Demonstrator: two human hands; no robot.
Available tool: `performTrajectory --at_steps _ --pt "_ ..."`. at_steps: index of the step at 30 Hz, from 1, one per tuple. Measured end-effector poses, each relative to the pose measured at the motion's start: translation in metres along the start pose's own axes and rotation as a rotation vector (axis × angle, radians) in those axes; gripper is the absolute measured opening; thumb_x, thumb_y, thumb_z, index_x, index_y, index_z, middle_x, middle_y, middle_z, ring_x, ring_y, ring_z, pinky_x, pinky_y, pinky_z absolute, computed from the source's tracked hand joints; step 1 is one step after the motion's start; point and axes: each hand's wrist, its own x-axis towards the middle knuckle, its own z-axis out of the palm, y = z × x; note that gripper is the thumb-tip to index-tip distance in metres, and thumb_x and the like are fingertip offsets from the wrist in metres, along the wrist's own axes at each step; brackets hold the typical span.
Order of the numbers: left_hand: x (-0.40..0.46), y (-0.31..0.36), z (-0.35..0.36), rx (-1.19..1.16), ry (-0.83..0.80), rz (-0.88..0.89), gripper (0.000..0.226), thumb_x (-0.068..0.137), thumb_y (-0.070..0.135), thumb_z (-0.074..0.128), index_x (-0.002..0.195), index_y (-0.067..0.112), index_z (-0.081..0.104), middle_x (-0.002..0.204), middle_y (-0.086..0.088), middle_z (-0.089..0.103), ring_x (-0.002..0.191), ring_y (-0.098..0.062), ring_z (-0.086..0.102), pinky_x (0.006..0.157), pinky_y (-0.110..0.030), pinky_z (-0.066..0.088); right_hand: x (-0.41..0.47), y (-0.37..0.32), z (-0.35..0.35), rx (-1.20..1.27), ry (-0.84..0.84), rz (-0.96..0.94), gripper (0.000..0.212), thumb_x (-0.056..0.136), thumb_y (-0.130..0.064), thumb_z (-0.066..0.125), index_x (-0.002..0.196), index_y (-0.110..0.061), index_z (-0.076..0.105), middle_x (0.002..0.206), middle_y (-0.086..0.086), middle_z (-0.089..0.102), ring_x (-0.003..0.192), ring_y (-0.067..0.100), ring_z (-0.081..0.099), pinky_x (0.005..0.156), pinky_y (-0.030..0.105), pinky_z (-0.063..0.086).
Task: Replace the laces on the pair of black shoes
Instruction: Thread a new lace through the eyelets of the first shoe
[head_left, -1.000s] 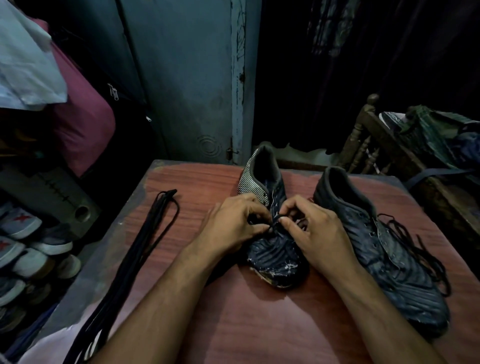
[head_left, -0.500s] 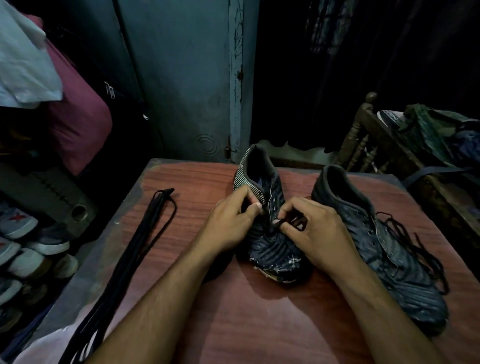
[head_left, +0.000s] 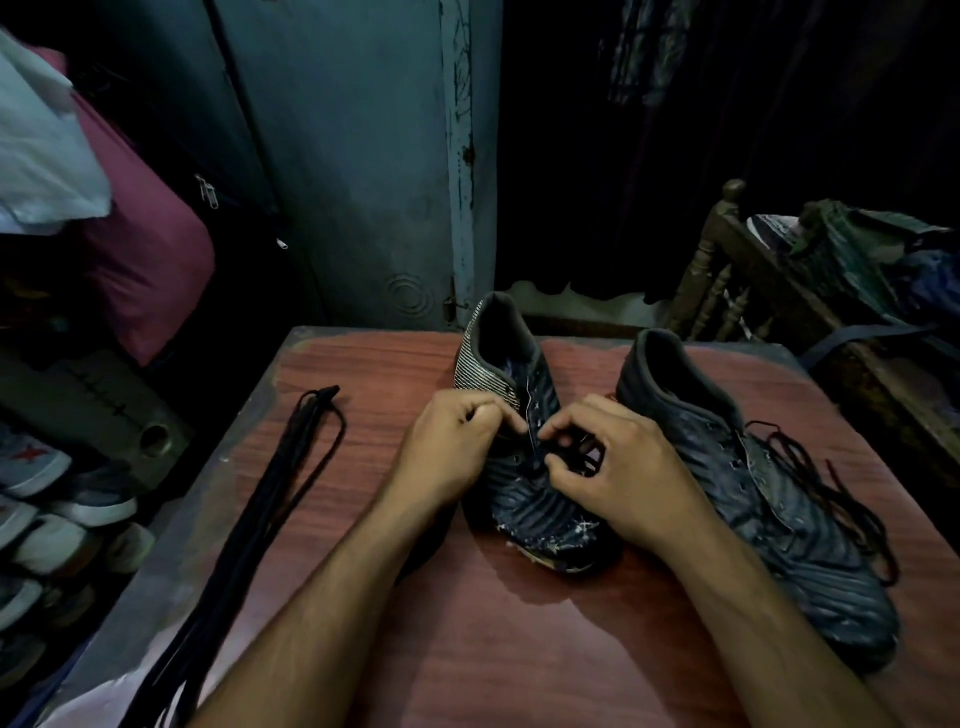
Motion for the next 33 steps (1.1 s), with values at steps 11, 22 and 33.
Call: performTrajectory --at_steps 11,22,33 --pt "0.001 -0.004 -0.019 0.075 -0.026 0.095 0.007 0.08 0.028 0.084 0.086 0.029 0.081 0.08 0.015 0.076 0.075 -0.001 0.069 0.073 -0.029 0.056 0.0 0.002 0.003 0.032 -0.01 0.015 0.021 0.081 -0.02 0.078 0.098 -0.027 0.069 0.092 -0.014 0.059 0.088 0.005 0.061 0.08 0.025 0.052" --pt "0.011 -0.012 -0.033 0.419 0.129 0.443 0.008 0.091 0.025 0.07 0.089 0.017 0.071 0.083 0.01 0.057 0.073 0.001 0.047 0.074 -0.003 0.034 -0.001 0.002 0.008 0.034 -0.031 0.068 0.029 0.079 -0.026 0.083 0.098 -0.034 0.063 0.092 -0.013 0.056 0.091 0.004 0.057 0.082 0.026 0.05" --pt "0.009 -0.011 -0.046 0.476 0.015 0.394 0.007 0.086 0.025 0.081 0.091 0.023 0.076 0.077 0.008 0.05 0.076 0.0 0.05 0.066 -0.009 0.034 -0.001 -0.002 0.007 0.048 -0.011 0.078 0.032 0.078 -0.028 0.084 0.1 -0.035 0.061 0.092 -0.013 0.055 0.091 0.006 0.056 0.082 0.031 0.051"
